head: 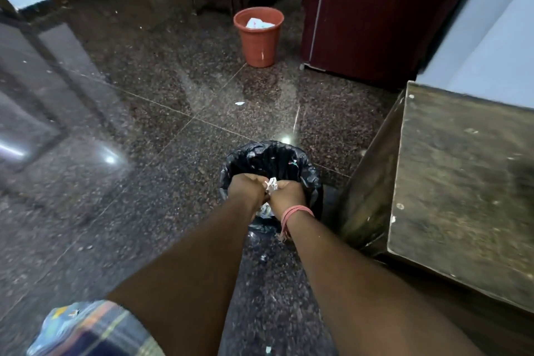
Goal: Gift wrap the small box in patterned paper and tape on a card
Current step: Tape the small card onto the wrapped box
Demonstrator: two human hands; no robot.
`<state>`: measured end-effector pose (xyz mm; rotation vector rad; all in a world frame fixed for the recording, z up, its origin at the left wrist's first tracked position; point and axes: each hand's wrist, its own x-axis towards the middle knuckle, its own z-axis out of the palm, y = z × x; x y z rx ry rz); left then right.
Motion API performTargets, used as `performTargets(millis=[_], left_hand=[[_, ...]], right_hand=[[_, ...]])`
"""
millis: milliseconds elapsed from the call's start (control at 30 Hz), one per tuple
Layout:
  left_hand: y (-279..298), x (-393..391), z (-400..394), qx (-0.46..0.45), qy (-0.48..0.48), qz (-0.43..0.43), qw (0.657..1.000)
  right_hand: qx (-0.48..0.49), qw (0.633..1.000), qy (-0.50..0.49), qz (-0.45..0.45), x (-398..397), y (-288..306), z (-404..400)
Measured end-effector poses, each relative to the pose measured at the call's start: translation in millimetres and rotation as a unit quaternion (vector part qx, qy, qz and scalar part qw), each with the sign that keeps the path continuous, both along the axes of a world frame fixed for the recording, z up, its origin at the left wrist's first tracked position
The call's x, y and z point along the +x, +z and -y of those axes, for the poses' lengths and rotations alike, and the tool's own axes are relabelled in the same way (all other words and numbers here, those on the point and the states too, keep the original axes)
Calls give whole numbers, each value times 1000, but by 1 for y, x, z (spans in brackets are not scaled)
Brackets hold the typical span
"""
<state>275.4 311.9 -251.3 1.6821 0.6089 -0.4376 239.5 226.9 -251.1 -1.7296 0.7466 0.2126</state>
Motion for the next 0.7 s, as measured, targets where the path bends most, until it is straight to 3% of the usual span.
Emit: performTargets(millis=[200,333,467,567,700], left_hand=[[-13,-4,2,-3,-65,-5,998],[-15,-6,0,-18,-59,15,998],[-7,-13,1,-147,15,11,989],[2,-15,0,-175,27,13,984],[5,-15,-6,-218,82,-24,972]], right_hand=[[65,996,-59,-17,7,-16,-4],[81,992,-98,12,8,-13,3],[138,975,-169,36,4,-14,-3],[199,959,-198,36,0,-12,-2],[210,967,-141,39,-4,-5,3]])
